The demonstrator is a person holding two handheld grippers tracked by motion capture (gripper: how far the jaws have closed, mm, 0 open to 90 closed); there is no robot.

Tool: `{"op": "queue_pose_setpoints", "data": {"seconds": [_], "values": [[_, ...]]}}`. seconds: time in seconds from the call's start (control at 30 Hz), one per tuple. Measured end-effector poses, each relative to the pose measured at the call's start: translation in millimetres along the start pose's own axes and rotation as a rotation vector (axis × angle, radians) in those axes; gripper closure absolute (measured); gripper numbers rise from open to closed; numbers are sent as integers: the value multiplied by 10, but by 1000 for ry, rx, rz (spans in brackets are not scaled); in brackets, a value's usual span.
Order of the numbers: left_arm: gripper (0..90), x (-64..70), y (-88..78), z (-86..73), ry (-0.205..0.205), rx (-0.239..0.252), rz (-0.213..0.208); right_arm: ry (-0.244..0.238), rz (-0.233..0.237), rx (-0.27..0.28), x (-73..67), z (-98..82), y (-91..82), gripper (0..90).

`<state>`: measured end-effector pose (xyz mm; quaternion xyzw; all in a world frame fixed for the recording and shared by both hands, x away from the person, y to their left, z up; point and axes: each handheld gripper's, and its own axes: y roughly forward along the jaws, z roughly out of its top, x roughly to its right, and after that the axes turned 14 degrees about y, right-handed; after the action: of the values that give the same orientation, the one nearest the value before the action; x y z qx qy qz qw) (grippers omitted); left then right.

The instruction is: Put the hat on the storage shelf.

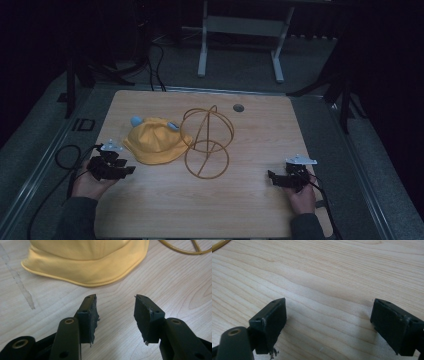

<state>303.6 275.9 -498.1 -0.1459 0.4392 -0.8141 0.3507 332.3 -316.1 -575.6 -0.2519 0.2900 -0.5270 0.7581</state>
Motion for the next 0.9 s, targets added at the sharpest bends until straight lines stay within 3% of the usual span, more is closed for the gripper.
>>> {"op": "queue_pose_setpoints", "data": {"seconds": [0.5, 0.9], "values": [[536, -122, -143, 155, 61, 17, -4, 0, 0, -1, 0, 0, -1, 134], [537, -114, -150, 280, 102, 11, -26, 1, 0, 0, -1, 0, 0, 134]]}}
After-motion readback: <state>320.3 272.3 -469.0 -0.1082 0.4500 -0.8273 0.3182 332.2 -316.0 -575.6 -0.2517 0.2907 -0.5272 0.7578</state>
